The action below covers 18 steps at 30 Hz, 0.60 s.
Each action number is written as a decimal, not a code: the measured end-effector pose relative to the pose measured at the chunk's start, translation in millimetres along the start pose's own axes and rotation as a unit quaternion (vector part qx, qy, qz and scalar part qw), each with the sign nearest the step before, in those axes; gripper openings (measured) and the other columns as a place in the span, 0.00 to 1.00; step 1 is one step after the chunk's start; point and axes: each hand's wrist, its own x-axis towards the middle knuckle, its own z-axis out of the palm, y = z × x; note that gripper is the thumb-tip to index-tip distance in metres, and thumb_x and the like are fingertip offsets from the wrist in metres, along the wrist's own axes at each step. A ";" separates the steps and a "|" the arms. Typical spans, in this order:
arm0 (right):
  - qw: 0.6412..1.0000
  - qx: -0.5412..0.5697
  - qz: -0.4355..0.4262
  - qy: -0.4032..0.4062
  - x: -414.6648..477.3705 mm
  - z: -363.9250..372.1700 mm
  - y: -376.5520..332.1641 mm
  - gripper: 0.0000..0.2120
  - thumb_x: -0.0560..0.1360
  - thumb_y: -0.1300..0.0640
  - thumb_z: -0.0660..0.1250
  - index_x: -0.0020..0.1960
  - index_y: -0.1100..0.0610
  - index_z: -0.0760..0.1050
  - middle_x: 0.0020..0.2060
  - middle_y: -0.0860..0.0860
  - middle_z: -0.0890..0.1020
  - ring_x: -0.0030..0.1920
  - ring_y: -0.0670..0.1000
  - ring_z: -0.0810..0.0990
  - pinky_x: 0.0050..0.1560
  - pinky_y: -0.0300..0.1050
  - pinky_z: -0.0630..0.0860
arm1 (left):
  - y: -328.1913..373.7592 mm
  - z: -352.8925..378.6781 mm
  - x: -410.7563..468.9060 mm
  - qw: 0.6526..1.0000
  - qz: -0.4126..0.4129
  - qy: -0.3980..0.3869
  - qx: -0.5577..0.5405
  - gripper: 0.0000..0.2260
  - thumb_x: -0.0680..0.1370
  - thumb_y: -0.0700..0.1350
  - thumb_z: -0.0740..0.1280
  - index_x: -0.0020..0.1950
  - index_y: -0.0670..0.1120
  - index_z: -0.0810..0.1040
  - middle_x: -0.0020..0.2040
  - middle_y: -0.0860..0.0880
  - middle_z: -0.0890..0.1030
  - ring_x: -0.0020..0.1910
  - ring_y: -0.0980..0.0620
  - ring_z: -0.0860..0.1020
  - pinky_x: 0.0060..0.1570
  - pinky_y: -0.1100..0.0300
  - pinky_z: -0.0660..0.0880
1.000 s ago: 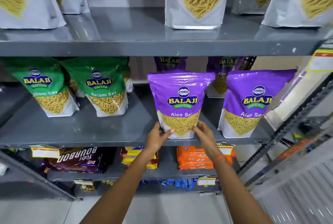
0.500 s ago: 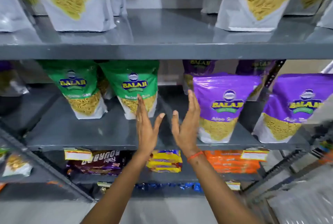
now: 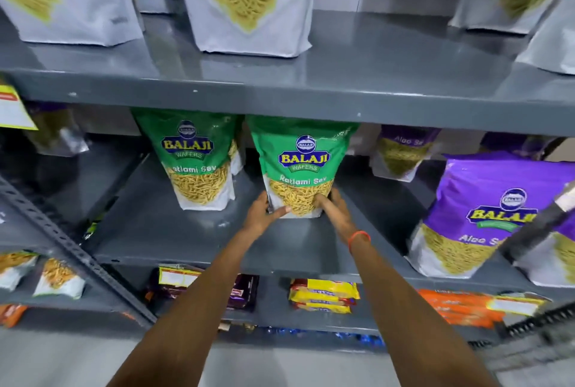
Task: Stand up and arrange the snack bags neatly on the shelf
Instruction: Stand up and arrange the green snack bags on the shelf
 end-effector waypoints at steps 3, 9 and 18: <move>0.999 -0.016 -0.034 0.010 -15.1 -8.1 4.9 0.13 0.78 0.59 0.61 0.61 0.60 0.69 0.54 0.49 0.77 0.55 0.47 0.72 0.51 0.36 0.69 | -5.1 4.5 -14.8 1.000 0.014 -0.014 -0.015 0.25 0.70 0.46 0.73 0.64 0.46 0.68 0.63 0.43 0.77 0.62 0.43 0.75 0.65 0.43 0.71; 0.996 -0.065 -0.051 0.025 -53.1 -11.9 33.9 0.10 0.75 0.52 0.65 0.55 0.47 0.69 0.50 0.43 0.77 0.51 0.44 0.75 0.45 0.36 0.69 | -26.0 7.9 -49.8 0.998 0.028 -0.056 -0.009 0.23 0.72 0.46 0.72 0.64 0.47 0.68 0.62 0.49 0.78 0.61 0.51 0.76 0.63 0.53 0.73; 0.997 0.000 -0.079 0.011 -108.6 -16.1 33.5 0.19 0.75 0.56 0.65 0.64 0.50 0.65 0.59 0.46 0.74 0.61 0.45 0.73 0.58 0.37 0.71 | -6.4 13.4 -109.0 0.998 0.010 -0.059 0.004 0.25 0.74 0.47 0.69 0.69 0.47 0.65 0.66 0.52 0.73 0.66 0.53 0.70 0.65 0.58 0.68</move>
